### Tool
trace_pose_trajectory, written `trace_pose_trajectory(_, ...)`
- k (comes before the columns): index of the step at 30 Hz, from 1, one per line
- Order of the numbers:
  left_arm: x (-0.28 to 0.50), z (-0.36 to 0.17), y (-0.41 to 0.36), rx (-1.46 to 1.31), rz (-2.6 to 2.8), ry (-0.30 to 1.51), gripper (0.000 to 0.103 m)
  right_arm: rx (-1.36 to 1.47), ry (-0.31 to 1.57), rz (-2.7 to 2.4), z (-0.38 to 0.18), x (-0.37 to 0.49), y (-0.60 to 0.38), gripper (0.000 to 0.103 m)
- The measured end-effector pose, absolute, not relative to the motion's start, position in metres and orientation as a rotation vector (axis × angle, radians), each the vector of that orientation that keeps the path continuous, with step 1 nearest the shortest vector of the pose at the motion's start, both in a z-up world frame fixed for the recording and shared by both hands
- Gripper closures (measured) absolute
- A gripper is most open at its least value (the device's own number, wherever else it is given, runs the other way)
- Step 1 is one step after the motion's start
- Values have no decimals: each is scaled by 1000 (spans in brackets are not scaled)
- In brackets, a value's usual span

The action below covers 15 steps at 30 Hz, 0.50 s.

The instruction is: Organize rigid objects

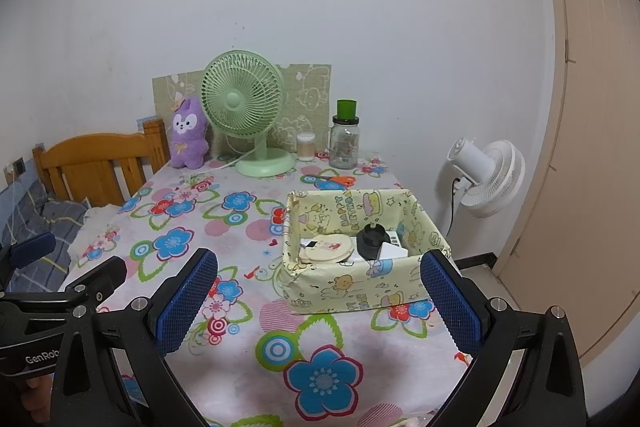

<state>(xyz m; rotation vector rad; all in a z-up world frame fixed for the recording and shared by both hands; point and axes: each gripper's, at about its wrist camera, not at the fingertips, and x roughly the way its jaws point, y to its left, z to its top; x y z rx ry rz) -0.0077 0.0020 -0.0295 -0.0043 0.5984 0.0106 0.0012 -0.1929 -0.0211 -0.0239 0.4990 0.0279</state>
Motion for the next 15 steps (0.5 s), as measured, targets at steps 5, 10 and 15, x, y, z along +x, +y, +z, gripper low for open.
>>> trace_pose_trajectory(5, -6, -30, 2, -4, 9, 598, 0, -22, 498, 28, -22, 2, -193, 0)
trace_pose_trajectory(10, -6, -32, 2, -8, 10, 600, 0, -28, 500, 29, -22, 2, -191, 0)
trace_pose_trajectory(15, -5, -34, 3, -11, 7, 605, 0, -28, 502, 29, -22, 3, -190, 0)
